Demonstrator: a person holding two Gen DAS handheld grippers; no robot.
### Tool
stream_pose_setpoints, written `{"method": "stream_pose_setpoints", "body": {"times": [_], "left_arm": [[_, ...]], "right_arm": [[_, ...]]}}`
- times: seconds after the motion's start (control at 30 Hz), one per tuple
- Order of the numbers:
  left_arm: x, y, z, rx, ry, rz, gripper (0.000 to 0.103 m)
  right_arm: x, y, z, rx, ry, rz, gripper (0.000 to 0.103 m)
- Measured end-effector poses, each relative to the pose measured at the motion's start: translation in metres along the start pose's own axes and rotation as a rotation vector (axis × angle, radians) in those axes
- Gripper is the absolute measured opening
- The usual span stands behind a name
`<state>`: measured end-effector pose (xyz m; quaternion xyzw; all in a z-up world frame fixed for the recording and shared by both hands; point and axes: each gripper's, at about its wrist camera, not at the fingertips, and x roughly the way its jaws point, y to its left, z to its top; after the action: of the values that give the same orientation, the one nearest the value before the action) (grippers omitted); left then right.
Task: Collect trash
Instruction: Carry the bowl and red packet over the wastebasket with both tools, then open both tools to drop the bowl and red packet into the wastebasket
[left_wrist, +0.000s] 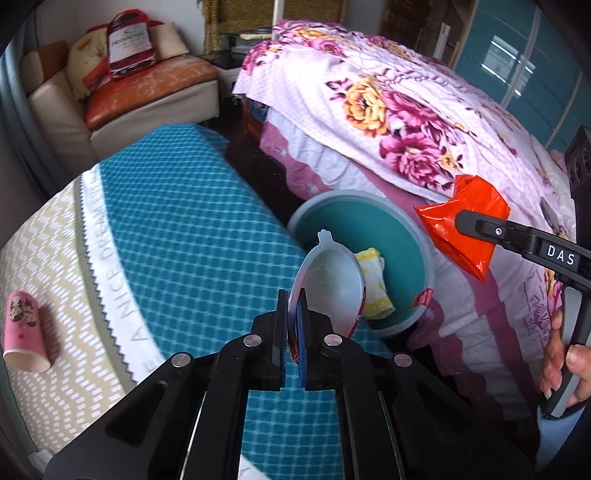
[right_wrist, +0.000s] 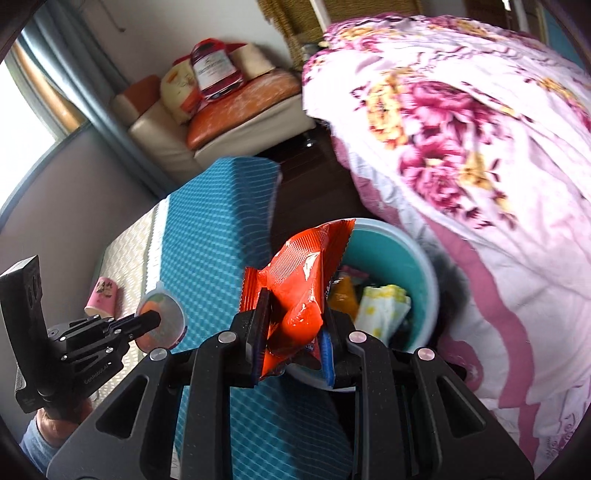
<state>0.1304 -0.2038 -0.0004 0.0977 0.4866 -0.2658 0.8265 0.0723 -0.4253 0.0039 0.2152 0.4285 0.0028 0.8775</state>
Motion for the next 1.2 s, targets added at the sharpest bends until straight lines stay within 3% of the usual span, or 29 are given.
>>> {"method": "stream_pose_setpoints", "body": {"times": [0.43, 0.87, 0.97, 1.03, 1.1, 1.2], "left_arm": [[0.046, -0.045, 0.023, 0.071, 0.048, -0.014, 0.005], [0.066, -0.051, 0.041, 0.093, 0.062, -0.009, 0.008], [0.069, -0.048, 0.041, 0.079, 0.07, -0.017, 0.018], [0.071, -0.046, 0.041, 0.077, 0.07, -0.013, 0.034], [0.069, -0.046, 0.041, 0.078, 0.052, 0.009, 0.062], [0.065, -0.043, 0.04, 0.076, 0.029, 0.033, 0.078]], "right_arm": [[0.006, -0.039, 0.001, 0.05, 0.006, -0.012, 0.023], [0.021, -0.045, 0.008, 0.066, 0.026, -0.021, 0.023], [0.022, -0.046, 0.009, 0.07, 0.028, -0.026, 0.023], [0.023, -0.047, 0.01, 0.073, 0.031, -0.031, 0.023], [0.024, -0.048, 0.011, 0.073, 0.034, -0.034, 0.023], [0.027, -0.046, 0.012, 0.071, 0.041, -0.038, 0.023]]}}
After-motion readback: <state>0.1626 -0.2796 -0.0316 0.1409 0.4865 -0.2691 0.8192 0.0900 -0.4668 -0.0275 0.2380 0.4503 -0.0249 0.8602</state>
